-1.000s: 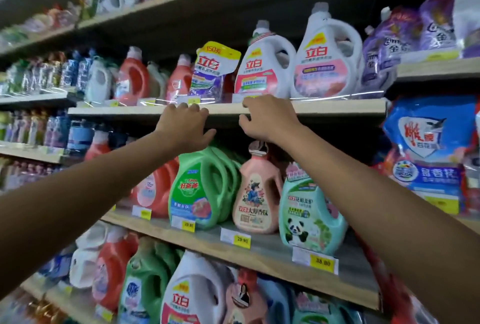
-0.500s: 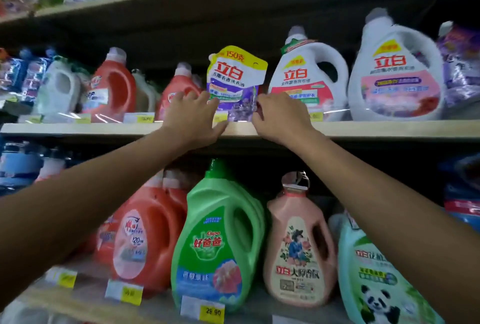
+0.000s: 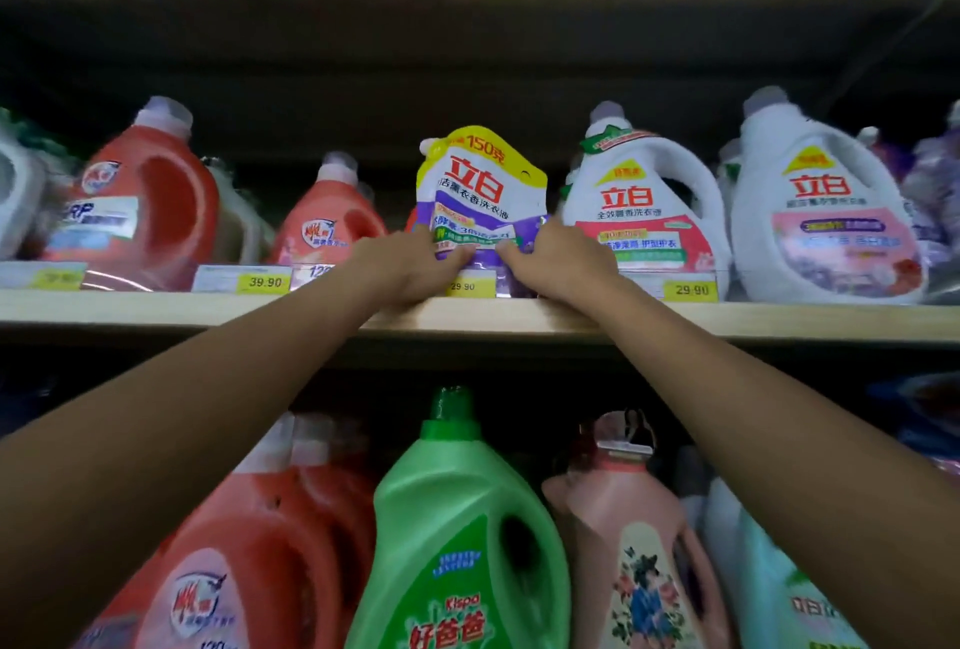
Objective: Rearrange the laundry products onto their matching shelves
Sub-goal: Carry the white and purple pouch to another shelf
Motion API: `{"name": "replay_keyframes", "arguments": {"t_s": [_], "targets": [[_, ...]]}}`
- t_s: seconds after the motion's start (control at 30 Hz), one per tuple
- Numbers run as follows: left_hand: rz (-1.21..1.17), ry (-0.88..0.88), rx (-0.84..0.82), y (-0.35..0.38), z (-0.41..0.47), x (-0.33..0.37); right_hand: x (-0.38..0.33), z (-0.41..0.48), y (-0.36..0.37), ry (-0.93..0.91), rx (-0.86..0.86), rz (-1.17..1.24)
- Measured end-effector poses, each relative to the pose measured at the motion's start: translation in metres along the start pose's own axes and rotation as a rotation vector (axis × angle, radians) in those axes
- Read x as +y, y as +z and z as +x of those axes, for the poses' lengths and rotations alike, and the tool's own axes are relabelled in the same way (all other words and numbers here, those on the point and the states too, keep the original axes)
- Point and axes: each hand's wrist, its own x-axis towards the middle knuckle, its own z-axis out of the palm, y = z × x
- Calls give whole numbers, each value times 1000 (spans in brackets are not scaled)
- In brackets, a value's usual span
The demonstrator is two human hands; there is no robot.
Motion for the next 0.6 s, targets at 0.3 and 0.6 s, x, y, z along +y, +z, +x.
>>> {"name": "replay_keyframes", "arguments": {"t_s": [0.3,0.6], "targets": [[-600,-35,-250,-2,42,-12,-4,20,-15,139,-287,397],[-653,11,-125,8,51,-20,-2,24,5,127,-166,452]]}}
